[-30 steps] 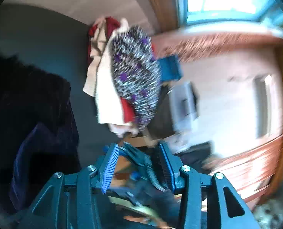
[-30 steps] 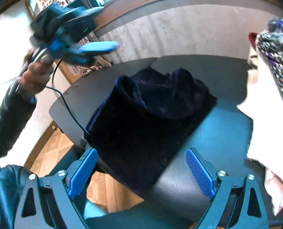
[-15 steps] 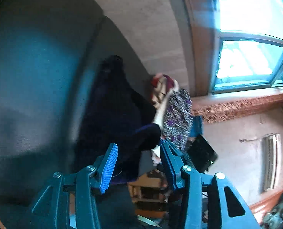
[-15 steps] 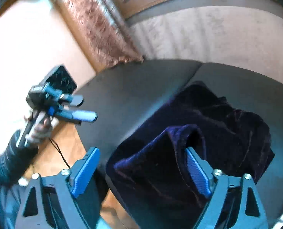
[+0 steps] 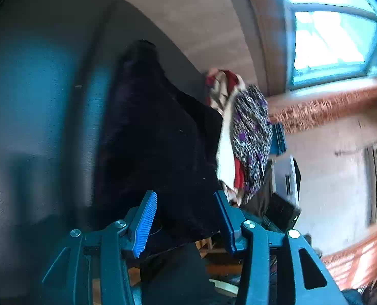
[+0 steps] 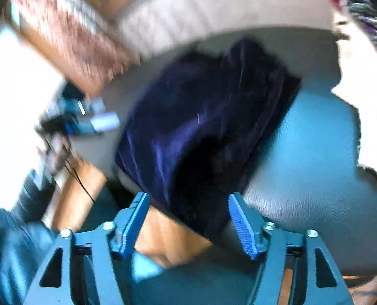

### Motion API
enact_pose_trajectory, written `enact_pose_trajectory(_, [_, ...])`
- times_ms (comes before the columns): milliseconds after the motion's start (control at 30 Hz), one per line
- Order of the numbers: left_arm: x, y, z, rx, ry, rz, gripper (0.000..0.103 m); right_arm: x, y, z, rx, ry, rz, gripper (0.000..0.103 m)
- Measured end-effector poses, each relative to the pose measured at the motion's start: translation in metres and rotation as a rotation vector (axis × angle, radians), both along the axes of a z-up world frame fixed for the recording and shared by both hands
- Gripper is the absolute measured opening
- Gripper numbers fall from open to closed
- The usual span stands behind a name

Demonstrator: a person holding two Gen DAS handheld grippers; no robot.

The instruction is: Fold clothes

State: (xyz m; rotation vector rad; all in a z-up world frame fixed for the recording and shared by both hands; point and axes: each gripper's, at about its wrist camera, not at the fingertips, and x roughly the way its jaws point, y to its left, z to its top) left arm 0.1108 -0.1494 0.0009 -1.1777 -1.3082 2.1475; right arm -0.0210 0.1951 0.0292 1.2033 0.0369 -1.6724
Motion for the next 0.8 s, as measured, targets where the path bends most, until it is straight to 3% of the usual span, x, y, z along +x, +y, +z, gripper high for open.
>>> enact_pose_trajectory(133, [-0.008,0.012,0.002,-0.015,0.015,-0.022,0.046,-0.010,0.004,0.006,-0.142,-0.051,-0.084,0.068])
enact_pose_trajectory(267, [-0.012,0.018,0.006,-0.016,0.050,-0.025,0.046,-0.008,-0.017,-0.013,-0.101,-0.096,-0.064,0.059])
enact_pose_trajectory(300, [-0.014,0.020,0.007,-0.016,0.060,-0.024,0.047,-0.008,-0.023,-0.021,-0.080,-0.111,-0.058,0.050])
enact_pose_trajectory(333, [-0.017,0.022,0.008,-0.017,0.070,-0.024,0.048,-0.005,-0.026,-0.030,-0.042,-0.103,-0.056,0.024])
enact_pose_trajectory(367, [-0.020,0.026,0.009,-0.048,0.075,-0.033,0.048,-0.002,-0.025,-0.027,-0.045,-0.089,-0.057,0.007])
enact_pose_trajectory(400, [-0.022,0.030,0.010,-0.078,0.080,-0.043,0.049,0.001,-0.024,-0.024,-0.048,-0.074,-0.058,0.004])
enact_pose_trajectory(500, [-0.028,0.046,0.000,-0.182,0.028,-0.100,0.049,0.007,-0.015,-0.013,-0.058,-0.024,-0.064,0.004])
enact_pose_trajectory(567, [-0.032,0.057,-0.016,-0.225,-0.036,-0.147,0.049,0.006,-0.004,-0.020,0.021,0.002,-0.086,0.004])
enact_pose_trajectory(600, [-0.033,0.061,-0.026,-0.233,-0.067,-0.158,0.043,0.004,0.001,-0.029,0.050,-0.004,-0.092,0.004])
enact_pose_trajectory(667, [-0.030,0.061,-0.029,-0.196,-0.053,-0.142,0.044,0.000,0.009,-0.047,0.105,-0.015,-0.104,0.004])
enact_pose_trajectory(767, [-0.028,0.055,-0.031,-0.165,-0.054,-0.119,0.044,-0.003,0.021,-0.029,0.028,-0.009,-0.110,0.013])
enact_pose_trajectory(800, [-0.028,0.053,-0.031,-0.157,-0.056,-0.113,0.044,-0.004,0.022,-0.019,0.002,0.001,-0.118,0.023])
